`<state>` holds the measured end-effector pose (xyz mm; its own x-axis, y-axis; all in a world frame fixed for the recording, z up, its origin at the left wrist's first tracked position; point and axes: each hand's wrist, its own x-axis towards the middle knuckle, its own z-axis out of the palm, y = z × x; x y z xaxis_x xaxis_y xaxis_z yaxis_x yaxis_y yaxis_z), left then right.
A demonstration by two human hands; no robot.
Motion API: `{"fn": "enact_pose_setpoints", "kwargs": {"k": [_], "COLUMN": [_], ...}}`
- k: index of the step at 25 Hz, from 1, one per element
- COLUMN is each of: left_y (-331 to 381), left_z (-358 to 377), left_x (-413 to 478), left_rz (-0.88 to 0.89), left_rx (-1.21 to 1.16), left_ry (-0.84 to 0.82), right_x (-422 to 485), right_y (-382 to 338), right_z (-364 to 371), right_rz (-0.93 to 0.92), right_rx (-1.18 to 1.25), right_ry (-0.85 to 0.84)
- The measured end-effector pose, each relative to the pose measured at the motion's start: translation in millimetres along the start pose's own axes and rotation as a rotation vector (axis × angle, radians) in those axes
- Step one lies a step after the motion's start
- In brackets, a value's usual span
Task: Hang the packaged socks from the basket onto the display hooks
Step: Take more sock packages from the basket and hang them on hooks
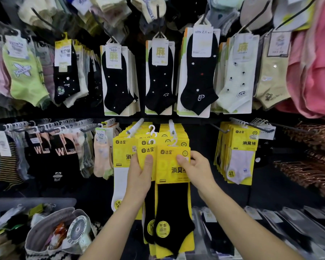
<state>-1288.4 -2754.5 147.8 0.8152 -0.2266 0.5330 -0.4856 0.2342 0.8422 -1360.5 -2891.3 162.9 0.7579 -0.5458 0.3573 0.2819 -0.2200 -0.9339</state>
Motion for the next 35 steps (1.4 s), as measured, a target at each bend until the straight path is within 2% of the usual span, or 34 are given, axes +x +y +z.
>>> {"fn": "enact_pose_setpoints", "kwargs": {"k": [6, 8, 20, 23, 25, 27, 30, 35], "left_y": [1.7, 9.1, -1.6, 6.0, 10.4, 5.8, -2.2, -1.0], "left_z": [-21.8, -31.6, -61.3, -54.3, -46.5, -35.9, -14.3, 8.2], "left_x": [-4.4, -5.6, -10.2, -16.2, -19.8, -18.0, -17.8, -21.3], "left_rz": [0.053, 0.101, 0.067, 0.077, 0.141, 0.121, 0.027, 0.009], "left_rx": [0.022, 0.048, 0.079, 0.053, 0.069, 0.052, -0.008, -0.018], "left_ry": [0.154, 0.175, 0.218, 0.158, 0.120, 0.112, 0.095, 0.048], "right_x": [30.9, 40.7, 46.1, 39.6, 26.9, 8.4, -15.0, -18.3], "right_y": [-0.3, -2.3, 13.6, 15.4, 16.5, 16.1, 13.1, 10.3], "right_z": [-17.1, -15.2, 3.8, -2.3, -4.7, -0.7, 10.5, 2.0], "right_rz": [0.068, 0.053, -0.027, -0.028, -0.113, -0.188, -0.160, -0.160], "right_rx": [-0.011, -0.077, -0.400, -0.462, -0.444, -0.377, -0.334, -0.307], "right_ry": [0.251, 0.240, 0.212, 0.236, 0.285, 0.172, -0.062, -0.028]}}
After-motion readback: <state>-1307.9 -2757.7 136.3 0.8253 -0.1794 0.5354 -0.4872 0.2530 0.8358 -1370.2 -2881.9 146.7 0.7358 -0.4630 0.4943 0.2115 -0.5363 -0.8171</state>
